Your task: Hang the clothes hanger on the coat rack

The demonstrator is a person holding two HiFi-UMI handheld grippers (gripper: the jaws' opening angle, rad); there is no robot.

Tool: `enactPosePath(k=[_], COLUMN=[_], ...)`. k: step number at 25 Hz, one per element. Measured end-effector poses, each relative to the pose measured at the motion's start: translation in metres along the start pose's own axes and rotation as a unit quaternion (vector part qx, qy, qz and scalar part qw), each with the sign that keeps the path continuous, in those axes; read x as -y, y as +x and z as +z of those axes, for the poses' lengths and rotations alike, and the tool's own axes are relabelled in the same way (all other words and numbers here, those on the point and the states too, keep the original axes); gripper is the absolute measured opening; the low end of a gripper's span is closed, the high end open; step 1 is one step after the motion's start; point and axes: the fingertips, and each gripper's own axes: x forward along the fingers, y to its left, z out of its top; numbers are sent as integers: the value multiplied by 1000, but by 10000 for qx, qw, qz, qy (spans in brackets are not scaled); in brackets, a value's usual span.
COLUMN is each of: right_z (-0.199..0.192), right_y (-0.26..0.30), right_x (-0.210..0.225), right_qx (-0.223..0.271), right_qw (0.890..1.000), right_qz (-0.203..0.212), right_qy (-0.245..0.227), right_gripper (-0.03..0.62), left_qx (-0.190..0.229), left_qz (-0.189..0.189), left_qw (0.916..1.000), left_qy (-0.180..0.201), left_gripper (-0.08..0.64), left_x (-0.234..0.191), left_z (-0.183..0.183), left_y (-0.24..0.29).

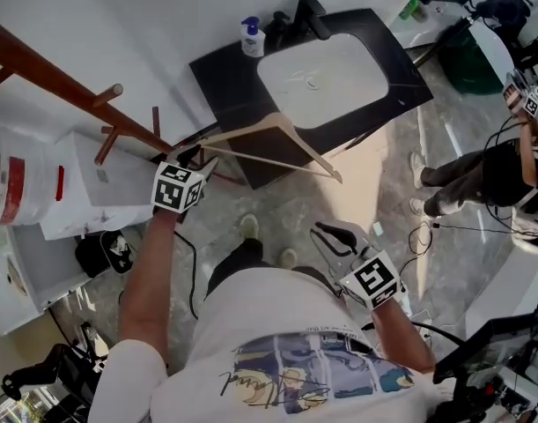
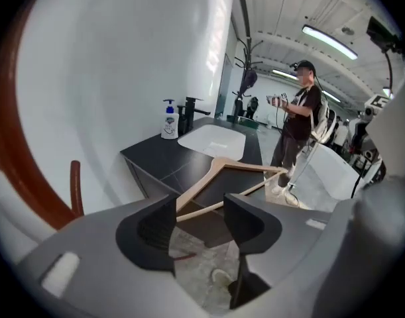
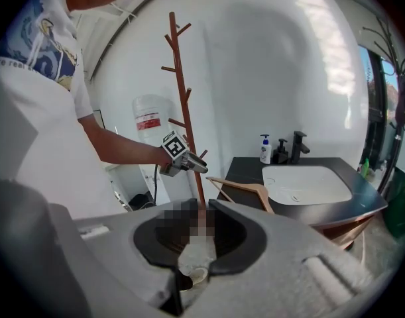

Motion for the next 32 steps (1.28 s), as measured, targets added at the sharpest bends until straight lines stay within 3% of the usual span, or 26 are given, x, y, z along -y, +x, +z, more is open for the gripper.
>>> enactPosePath(k=[6, 14, 24, 32], right_z=[-1, 1, -2, -1], right_y=[21, 38, 41, 47], right_x=[0, 3, 0, -5], right_qx=[-172, -197, -346, -374], right_qw=[9995, 9985, 9972, 9979], right_qz=[-161, -328, -410, -291], right_qy=[219, 396, 528, 442], right_gripper=[55, 55, 55, 55], left_qx=[-919, -1144, -1572, -1595], left_qz=[-347, -630, -1173, -1869], left_qw=[9891, 9870, 9757, 9691], left_qy=[1098, 939, 980, 223], left_gripper=[342, 348, 365, 310], left_x=[-13, -33, -26, 2], left_z=[-29, -37, -60, -80], left_y=[39, 69, 85, 64])
